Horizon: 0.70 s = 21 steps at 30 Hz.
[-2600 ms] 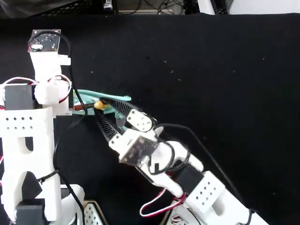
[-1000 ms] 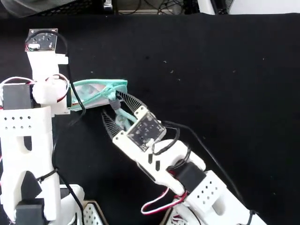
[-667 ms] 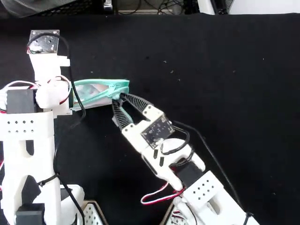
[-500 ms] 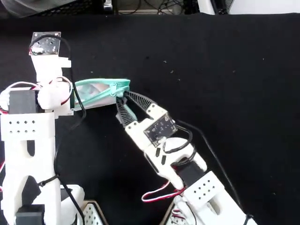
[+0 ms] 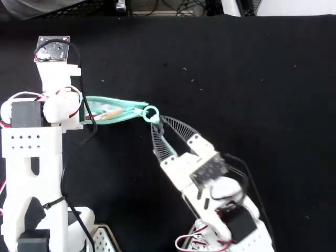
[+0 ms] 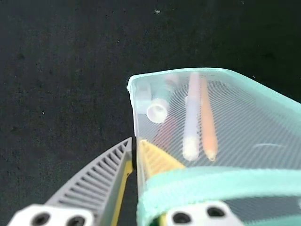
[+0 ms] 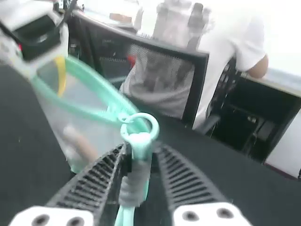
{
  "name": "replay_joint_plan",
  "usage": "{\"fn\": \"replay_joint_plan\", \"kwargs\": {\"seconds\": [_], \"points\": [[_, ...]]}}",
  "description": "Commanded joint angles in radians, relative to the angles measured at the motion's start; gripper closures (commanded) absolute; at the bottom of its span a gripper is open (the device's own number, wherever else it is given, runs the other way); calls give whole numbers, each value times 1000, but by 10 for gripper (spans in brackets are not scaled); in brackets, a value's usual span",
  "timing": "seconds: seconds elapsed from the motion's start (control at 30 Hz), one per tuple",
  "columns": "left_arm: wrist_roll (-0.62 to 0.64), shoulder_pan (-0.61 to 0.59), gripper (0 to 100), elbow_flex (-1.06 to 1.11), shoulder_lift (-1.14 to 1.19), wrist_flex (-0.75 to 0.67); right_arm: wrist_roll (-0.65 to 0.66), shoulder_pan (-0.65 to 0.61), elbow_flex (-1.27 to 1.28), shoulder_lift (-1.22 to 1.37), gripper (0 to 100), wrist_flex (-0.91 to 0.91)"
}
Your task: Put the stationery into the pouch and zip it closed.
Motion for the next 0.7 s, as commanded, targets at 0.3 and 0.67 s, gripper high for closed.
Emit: {"fn": "replay_joint_plan", "kwargs": {"seconds": [0.3,0.67], "points": [[-2,5,970,30,14,-14,-8,-61,5,39,808,-137],[-2,5,970,30,14,-14,-64,-112,111,156,811,-394]]}}
